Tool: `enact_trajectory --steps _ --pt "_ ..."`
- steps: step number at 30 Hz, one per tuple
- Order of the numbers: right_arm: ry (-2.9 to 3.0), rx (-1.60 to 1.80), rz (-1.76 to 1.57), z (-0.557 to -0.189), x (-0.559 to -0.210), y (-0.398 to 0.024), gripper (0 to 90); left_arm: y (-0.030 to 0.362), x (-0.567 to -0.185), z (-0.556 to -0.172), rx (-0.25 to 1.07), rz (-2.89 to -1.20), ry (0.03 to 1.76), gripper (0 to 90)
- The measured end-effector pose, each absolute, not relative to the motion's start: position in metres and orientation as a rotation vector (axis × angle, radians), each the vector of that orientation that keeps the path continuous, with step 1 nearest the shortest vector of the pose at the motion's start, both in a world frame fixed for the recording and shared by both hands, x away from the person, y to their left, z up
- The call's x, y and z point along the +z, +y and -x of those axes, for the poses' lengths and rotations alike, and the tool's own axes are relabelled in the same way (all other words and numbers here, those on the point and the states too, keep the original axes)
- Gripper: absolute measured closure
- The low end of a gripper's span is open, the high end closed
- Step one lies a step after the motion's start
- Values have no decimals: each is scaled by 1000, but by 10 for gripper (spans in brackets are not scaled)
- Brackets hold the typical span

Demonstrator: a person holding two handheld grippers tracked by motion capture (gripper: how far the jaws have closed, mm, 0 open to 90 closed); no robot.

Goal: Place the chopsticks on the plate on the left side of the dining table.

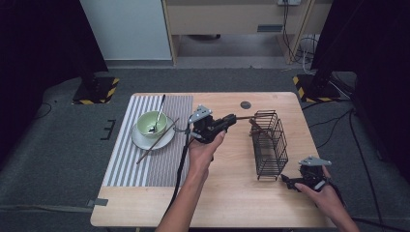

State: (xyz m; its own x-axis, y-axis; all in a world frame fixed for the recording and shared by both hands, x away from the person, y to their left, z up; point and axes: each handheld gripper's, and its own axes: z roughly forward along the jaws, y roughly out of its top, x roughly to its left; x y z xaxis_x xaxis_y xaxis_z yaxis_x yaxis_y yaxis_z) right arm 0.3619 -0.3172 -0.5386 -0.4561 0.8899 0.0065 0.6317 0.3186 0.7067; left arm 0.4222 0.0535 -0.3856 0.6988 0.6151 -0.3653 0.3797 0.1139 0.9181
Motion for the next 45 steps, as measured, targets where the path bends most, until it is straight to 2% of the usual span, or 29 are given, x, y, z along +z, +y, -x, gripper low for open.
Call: enact_trajectory --steps 17,45 --pt "2206 918 -1350 -362 -539 -317 6 60 -387 -424 162 -1418 858 828" --pt "2206 918 -1351 -362 -539 -317 6 79 -388 -426 219 -1329 901 828"
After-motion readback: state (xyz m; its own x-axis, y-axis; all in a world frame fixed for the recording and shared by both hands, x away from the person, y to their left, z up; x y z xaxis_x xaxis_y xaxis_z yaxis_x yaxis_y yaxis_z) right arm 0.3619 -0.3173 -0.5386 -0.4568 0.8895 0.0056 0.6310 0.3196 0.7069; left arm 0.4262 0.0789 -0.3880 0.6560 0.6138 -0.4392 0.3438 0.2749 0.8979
